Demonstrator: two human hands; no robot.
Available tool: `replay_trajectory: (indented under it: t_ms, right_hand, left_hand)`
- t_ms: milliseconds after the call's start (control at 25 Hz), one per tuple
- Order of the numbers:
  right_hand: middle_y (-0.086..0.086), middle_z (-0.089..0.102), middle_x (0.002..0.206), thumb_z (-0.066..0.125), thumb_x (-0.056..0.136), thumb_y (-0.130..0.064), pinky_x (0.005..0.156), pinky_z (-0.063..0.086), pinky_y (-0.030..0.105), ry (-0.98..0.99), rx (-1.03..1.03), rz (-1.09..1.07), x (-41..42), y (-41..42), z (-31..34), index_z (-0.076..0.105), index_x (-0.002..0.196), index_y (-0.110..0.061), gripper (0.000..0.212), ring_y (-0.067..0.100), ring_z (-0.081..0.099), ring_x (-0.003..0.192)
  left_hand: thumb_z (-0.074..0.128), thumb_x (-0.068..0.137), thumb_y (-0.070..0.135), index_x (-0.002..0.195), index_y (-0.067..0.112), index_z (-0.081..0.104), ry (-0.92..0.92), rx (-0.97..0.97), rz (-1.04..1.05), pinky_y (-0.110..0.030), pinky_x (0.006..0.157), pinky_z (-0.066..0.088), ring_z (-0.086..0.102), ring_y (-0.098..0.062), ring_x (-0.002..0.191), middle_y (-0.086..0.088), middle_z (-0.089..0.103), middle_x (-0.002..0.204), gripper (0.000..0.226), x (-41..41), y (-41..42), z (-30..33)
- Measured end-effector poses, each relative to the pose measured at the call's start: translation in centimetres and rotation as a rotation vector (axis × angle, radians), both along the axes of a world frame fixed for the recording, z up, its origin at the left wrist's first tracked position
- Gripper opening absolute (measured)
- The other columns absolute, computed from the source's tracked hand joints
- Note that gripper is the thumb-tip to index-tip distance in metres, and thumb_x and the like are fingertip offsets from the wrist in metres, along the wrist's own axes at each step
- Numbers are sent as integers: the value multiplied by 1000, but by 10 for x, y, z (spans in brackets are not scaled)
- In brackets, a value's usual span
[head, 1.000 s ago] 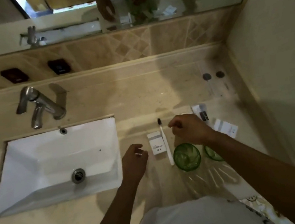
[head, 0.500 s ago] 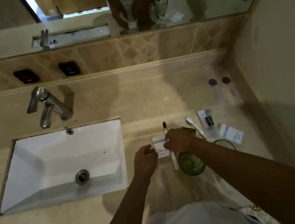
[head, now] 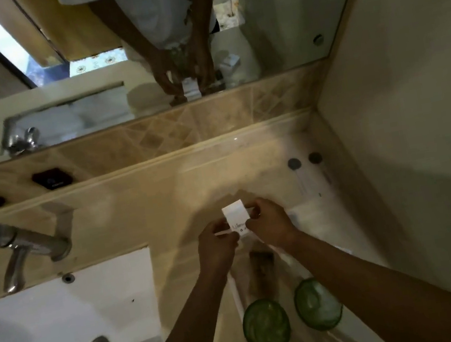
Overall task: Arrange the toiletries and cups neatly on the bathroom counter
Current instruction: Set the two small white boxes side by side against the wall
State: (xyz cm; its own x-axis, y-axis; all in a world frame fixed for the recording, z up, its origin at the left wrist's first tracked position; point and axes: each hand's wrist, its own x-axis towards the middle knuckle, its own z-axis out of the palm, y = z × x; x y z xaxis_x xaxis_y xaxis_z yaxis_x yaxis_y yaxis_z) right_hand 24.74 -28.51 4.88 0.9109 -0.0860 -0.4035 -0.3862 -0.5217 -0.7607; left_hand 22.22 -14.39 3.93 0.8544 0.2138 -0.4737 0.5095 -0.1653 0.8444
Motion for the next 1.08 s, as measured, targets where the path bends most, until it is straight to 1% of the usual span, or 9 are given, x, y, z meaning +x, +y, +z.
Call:
replay_trajectory:
  t_ms: [80,240,360,400,480,560,720,920,1080]
  right_hand:
    - [4,66,114,66,83,-7,65,47,13,3,-11,-73,23,-27,-4,61,113,-13,31,14,61,92]
    - [-1,69,109,68,85,-16,63,44,12,27,25,-179,65,-63,-17,63,116,-17,32,10,60,87]
    - [2,71,108,67,87,-15,57,47,7,42,70,-234,94,-78,-30,64,116,-17,30,3,62,76]
    - [4,72,110,66,88,-13,60,50,9,46,82,-241,103,-81,-34,64,117,-16,29,5,65,79]
    - [10,70,114,65,88,-10,82,57,26,36,91,-229,118,-83,-41,65,117,-12,29,20,68,99]
    - [13,68,118,64,89,-11,96,53,40,25,44,-173,131,-83,-47,66,119,-11,30,29,64,110]
    - [9,68,123,61,92,-20,97,51,35,40,-77,-127,149,-85,-54,66,120,-18,28,28,63,113]
    - [7,68,123,61,93,-25,94,49,34,57,-86,-198,154,-84,-58,65,120,-22,28,27,63,113]
    - [5,68,124,61,92,-23,93,50,34,68,-52,-214,158,-85,-58,64,123,-22,31,25,63,113]
  left_hand:
    - [69,78,-2,109,13,70,-2,15,-47,-46,76,62,72,-23,88,-8,74,102,35,34,-30,0]
    - [64,84,-2,111,11,70,32,-7,-81,-47,78,62,71,-27,86,-9,72,101,30,95,-71,-7]
    - [64,86,3,88,28,69,48,-40,-131,-39,76,62,70,-20,87,0,73,97,26,129,-84,-17]
    - [67,84,6,82,31,69,38,-41,-140,-36,75,61,71,-19,86,3,74,93,26,138,-86,-20]
    - [74,79,10,79,30,72,33,-35,-145,-36,74,61,71,-19,84,1,75,89,20,155,-87,-26]
    - [75,78,8,80,26,75,46,-45,-132,-38,71,62,73,-20,82,-4,77,90,18,167,-88,-33]
    - [69,86,6,98,15,75,77,-31,-106,-37,59,62,72,-24,84,-7,76,95,16,181,-93,-43]
    - [65,90,9,106,15,74,103,17,-112,-39,60,63,70,-22,84,-5,75,102,20,189,-99,-45]
    - [59,92,8,109,17,73,112,48,-144,-39,60,64,67,-15,79,0,70,98,24,194,-104,-42]
